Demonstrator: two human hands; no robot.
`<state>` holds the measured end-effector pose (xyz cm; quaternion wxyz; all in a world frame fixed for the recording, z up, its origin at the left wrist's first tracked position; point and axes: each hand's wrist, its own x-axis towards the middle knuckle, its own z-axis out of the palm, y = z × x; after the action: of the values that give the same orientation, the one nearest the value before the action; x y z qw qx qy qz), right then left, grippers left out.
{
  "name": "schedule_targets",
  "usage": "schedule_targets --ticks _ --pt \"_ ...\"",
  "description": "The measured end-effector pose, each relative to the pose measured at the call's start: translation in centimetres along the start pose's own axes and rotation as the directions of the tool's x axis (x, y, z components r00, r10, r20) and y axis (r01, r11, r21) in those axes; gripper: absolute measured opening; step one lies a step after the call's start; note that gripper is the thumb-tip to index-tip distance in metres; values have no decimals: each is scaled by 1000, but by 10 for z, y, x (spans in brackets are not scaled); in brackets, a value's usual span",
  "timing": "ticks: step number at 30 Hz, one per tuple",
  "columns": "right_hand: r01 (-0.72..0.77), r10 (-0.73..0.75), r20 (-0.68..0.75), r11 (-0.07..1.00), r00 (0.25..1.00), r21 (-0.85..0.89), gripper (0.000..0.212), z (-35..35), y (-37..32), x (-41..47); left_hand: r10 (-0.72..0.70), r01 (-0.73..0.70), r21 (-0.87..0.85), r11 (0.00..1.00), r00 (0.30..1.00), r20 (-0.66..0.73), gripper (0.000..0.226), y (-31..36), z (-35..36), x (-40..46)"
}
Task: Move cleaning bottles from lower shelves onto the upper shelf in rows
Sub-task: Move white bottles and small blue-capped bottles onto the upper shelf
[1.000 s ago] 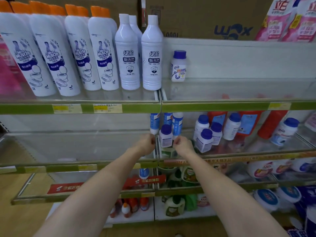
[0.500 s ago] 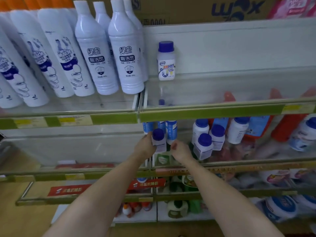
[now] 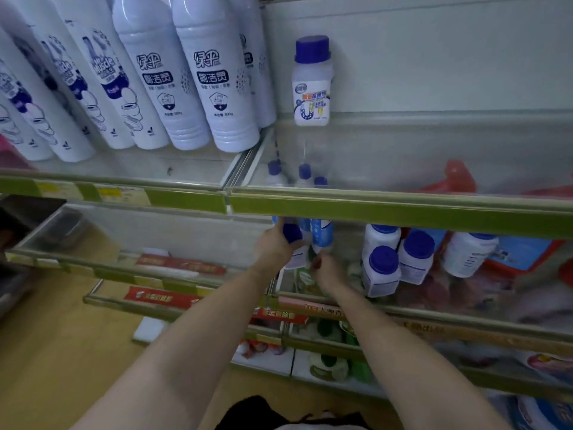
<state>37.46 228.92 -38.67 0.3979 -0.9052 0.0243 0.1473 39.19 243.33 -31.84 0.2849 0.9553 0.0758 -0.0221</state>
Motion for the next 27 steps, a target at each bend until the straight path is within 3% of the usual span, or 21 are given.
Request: schedule_targets --ticks 4,8,11,16,19,23,25,27 --pt "-38 38 6 999 999 22 9 5 -5 0 -104 106 -141 984 994 23 47 -8 -12 3" --pt "-41 41 1 999 999 15 7 12 -16 -2 -236 237 -310 921 971 42 49 -38 -29 2" --pt "-46 47 -28 998 998 36 10 18 -32 -7 -254 241 -501 831 966 43 44 -68 -38 -6" --pt "-46 47 -74 999 996 13 4 37 -61 -27 -257 239 -682 691 963 78 48 -107 -62 -24" --pt "-55 54 -84 998 995 -11 10 52 -79 -41 -260 270 -805 527 954 150 58 -135 -71 -34" --pt "-41 40 -109 999 993 -9 8 68 -95 -60 -155 359 -909 211 931 331 28 -154 -76 -58" --pt "-62 60 -109 998 992 -15 5 77 -101 -71 -92 470 -882 33 880 466 41 -162 -73 -69" --pt "-74 72 -113 997 991 -21 4 86 -106 -81 -40 534 -842 -76 842 538 65 -170 -72 -80"
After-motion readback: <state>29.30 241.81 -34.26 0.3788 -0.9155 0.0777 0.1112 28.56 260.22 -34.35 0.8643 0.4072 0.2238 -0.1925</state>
